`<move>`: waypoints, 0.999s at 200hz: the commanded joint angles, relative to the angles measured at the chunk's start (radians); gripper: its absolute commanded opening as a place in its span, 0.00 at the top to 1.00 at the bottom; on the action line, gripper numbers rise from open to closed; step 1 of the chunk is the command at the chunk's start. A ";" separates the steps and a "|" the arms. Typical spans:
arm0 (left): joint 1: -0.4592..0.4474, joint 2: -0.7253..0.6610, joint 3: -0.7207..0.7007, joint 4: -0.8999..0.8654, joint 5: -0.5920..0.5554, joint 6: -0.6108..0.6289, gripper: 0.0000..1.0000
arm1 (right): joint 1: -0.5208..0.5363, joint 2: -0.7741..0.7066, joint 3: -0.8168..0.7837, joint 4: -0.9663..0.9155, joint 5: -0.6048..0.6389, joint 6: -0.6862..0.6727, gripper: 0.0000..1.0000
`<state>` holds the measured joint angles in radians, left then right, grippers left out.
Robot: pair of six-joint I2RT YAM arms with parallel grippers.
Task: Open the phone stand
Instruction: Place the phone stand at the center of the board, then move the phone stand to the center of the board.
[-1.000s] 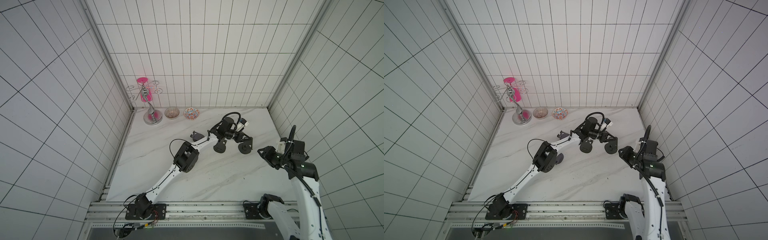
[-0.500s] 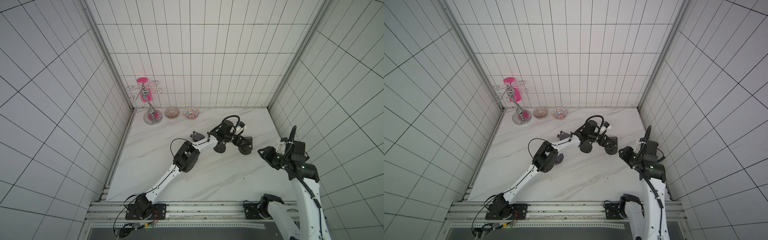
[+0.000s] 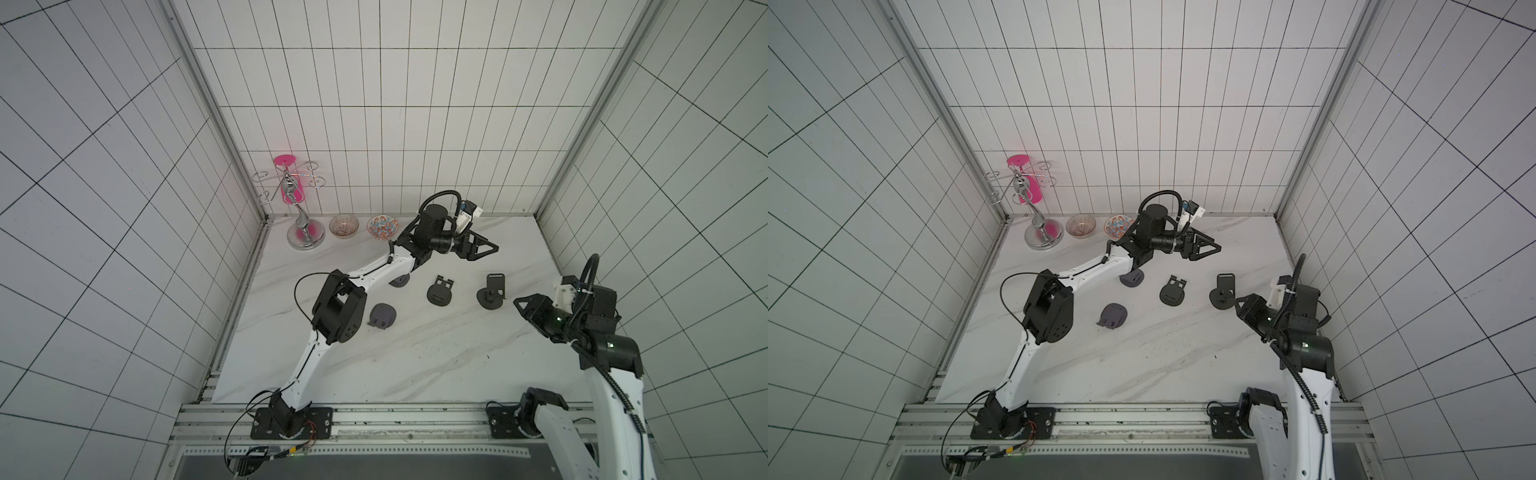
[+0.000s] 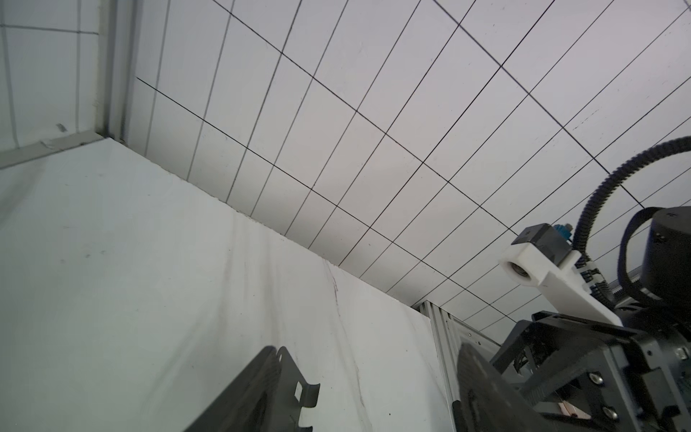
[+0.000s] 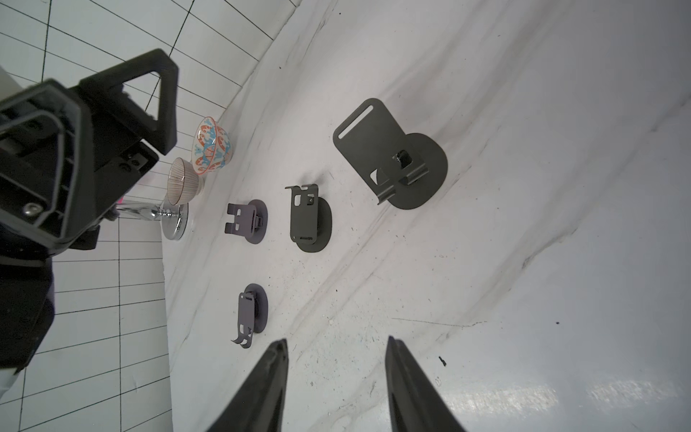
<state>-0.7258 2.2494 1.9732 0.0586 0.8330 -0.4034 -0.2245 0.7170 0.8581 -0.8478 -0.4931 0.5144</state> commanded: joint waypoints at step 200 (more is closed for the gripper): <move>0.113 0.132 -0.310 0.051 0.126 0.143 0.26 | 0.306 0.283 -0.094 0.363 -0.126 0.038 0.47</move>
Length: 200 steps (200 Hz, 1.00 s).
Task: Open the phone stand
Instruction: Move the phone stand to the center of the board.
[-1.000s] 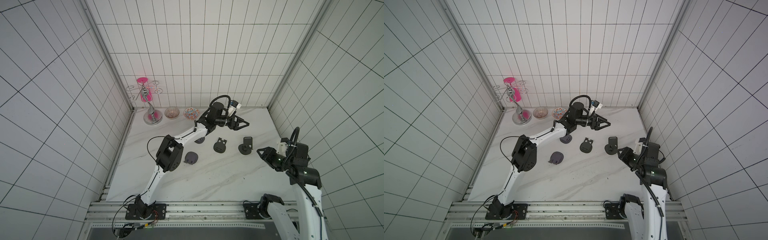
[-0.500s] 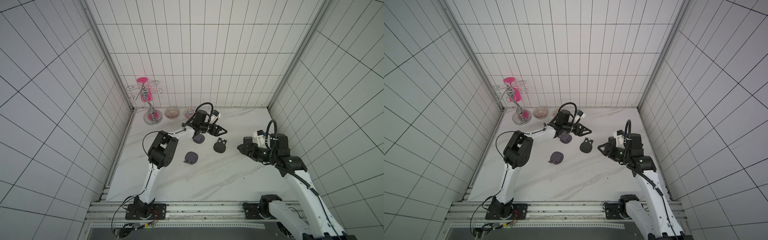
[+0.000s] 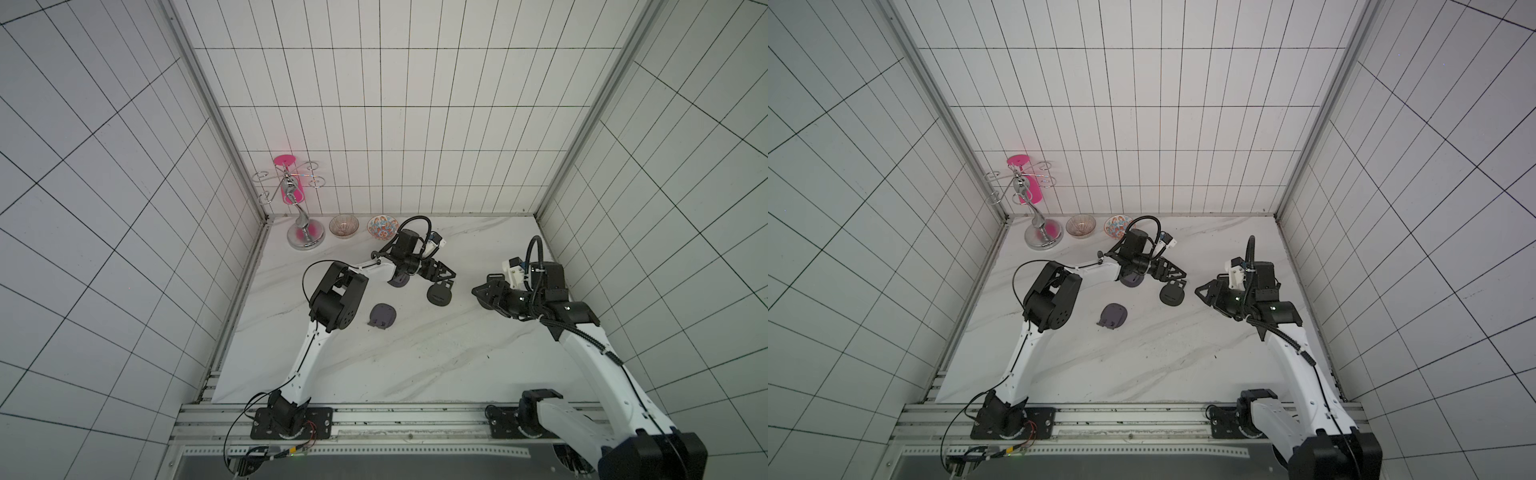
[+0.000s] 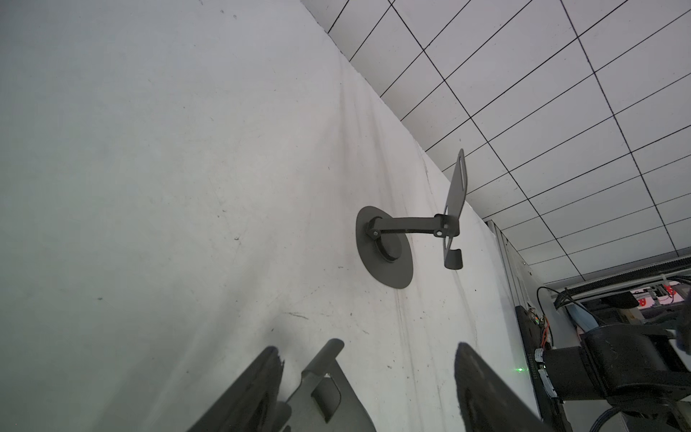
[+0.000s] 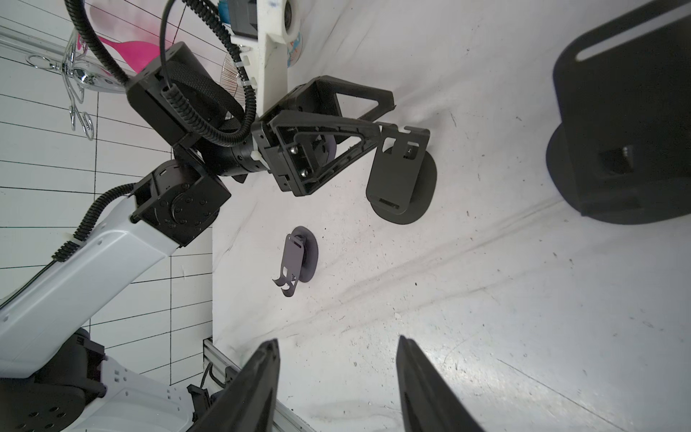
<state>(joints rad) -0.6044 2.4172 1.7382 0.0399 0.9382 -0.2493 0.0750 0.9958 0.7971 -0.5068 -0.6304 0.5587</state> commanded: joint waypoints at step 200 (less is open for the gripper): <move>-0.066 -0.663 -0.749 0.192 -0.400 -0.610 0.57 | 0.148 0.357 0.221 0.063 0.313 -0.169 0.45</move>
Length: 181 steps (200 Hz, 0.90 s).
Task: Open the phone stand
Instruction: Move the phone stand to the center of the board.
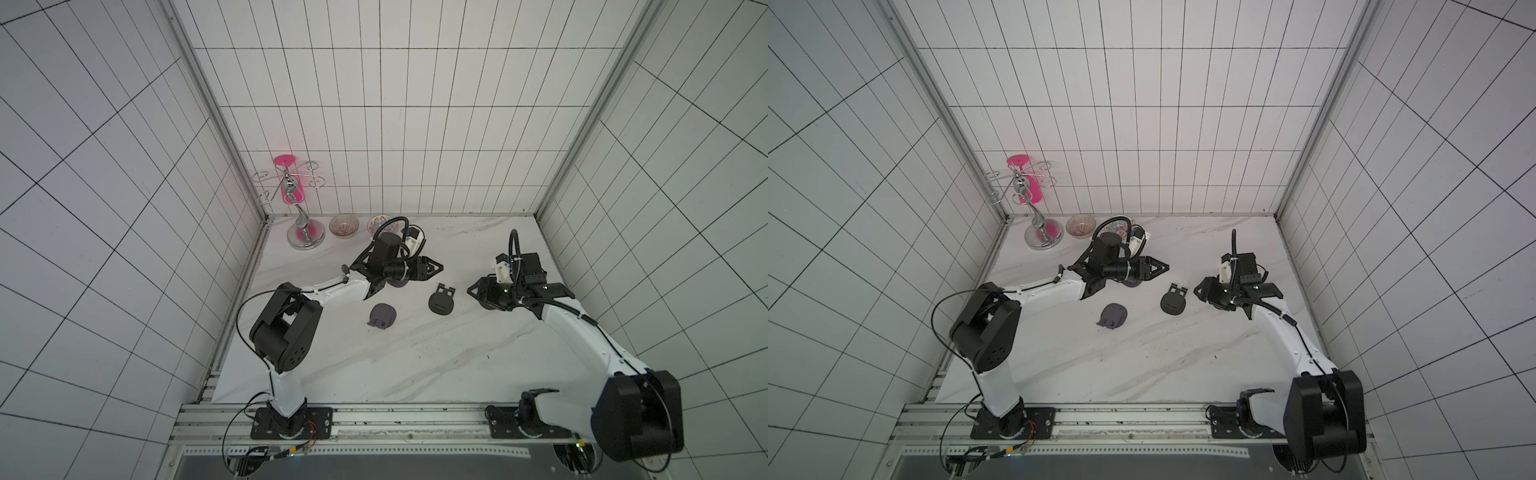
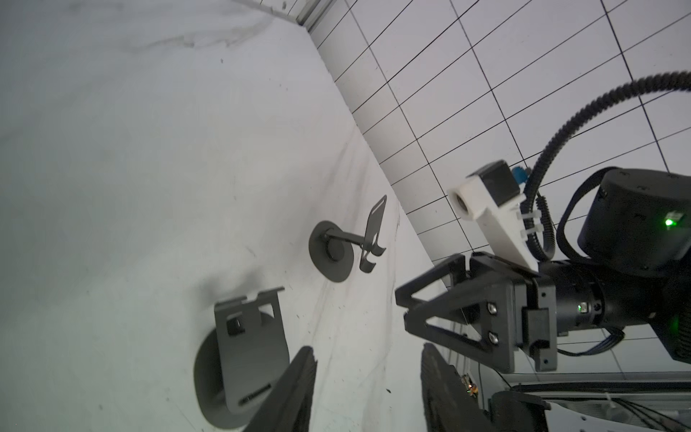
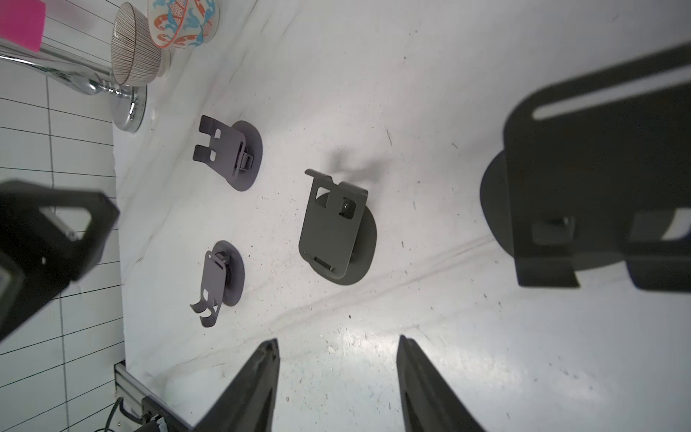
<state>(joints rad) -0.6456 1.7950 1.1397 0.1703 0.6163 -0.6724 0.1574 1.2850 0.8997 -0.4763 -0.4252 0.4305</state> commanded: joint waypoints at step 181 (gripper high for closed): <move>-0.095 -0.008 -0.481 0.649 -0.115 -0.668 0.55 | 0.143 0.516 0.291 0.051 0.099 -0.152 0.46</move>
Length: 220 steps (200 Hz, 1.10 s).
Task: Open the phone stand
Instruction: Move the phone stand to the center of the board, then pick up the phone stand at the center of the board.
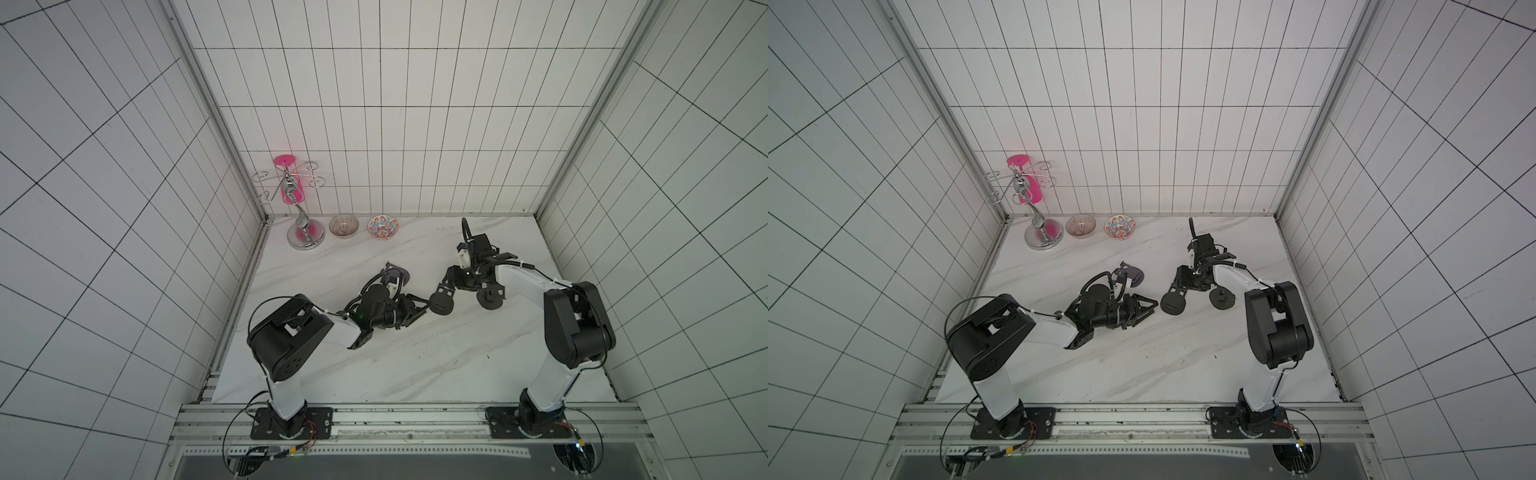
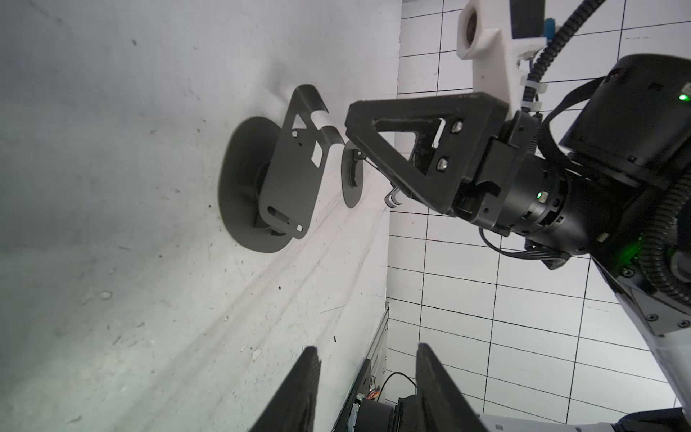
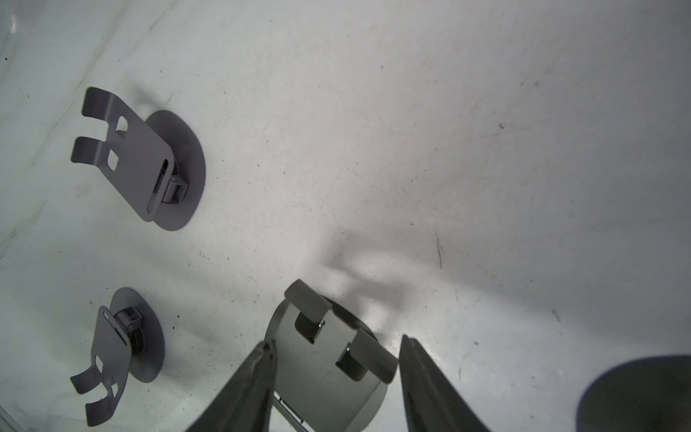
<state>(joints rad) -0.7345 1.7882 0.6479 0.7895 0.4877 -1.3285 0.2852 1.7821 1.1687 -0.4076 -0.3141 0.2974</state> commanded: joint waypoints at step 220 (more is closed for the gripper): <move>0.029 -0.060 0.014 -0.221 0.045 0.207 0.56 | 0.098 -0.138 -0.074 -0.227 0.064 0.178 0.73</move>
<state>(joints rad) -0.7414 1.7546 0.6430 0.6472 0.5430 -1.2034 0.3756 1.6711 1.0782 -0.5529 -0.2867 0.4568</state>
